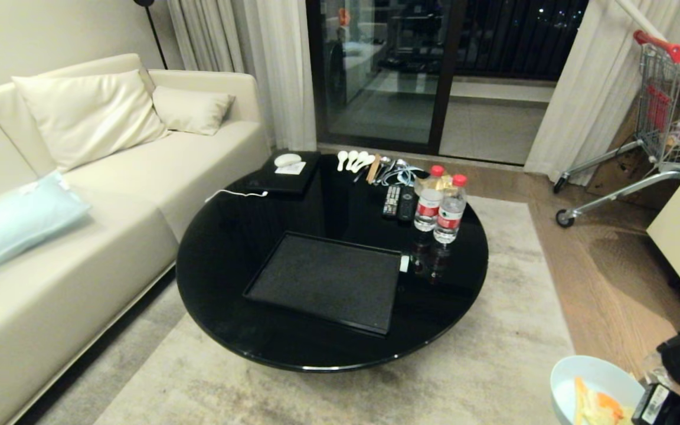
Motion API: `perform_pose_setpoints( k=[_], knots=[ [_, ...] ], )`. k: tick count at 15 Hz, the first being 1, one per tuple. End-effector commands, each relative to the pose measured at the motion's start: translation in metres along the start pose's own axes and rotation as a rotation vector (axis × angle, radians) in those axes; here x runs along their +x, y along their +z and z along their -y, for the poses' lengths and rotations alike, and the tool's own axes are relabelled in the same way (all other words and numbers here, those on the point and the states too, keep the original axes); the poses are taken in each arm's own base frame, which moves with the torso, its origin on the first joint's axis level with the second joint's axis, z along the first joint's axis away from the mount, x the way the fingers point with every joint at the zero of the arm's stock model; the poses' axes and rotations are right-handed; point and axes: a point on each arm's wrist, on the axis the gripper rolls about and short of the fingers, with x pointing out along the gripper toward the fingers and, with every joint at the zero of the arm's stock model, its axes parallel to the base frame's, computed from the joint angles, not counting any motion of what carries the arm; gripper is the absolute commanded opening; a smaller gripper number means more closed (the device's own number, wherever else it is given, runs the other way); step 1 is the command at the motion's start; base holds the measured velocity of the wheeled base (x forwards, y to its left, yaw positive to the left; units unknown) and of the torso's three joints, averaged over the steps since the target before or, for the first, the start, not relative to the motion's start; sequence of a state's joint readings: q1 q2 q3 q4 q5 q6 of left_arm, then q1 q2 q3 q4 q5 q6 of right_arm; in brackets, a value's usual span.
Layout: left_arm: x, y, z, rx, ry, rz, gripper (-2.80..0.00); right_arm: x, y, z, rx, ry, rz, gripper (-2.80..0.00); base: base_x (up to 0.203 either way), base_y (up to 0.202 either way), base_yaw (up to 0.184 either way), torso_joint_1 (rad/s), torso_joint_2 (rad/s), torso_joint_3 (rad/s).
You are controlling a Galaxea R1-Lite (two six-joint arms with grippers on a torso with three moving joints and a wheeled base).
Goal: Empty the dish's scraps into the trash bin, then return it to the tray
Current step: Move the bowl over the trash can
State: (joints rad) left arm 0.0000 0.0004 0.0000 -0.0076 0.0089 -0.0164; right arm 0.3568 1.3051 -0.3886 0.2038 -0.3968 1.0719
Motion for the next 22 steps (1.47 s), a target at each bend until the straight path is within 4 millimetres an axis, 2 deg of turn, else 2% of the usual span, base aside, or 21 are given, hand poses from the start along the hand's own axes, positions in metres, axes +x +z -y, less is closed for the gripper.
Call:
perform_pose_setpoints(
  k=[1, 22],
  knots=[
    [0.0, 0.0, 0.0, 0.0, 0.0, 0.0, -2.8, -0.0005, 0.0011, -0.0016, 0.005, 0.003, 0.005, -2.8, 0.0, 0.0, 0.0, 0.0, 0.0, 0.0],
    [0.0, 0.0, 0.0, 0.0, 0.0, 0.0, -2.8, -0.0023, 0.0041, -0.0055, 0.033, 0.052, 0.024, -2.8, 0.0, 0.0, 0.0, 0.0, 0.0, 0.0]
  ],
)
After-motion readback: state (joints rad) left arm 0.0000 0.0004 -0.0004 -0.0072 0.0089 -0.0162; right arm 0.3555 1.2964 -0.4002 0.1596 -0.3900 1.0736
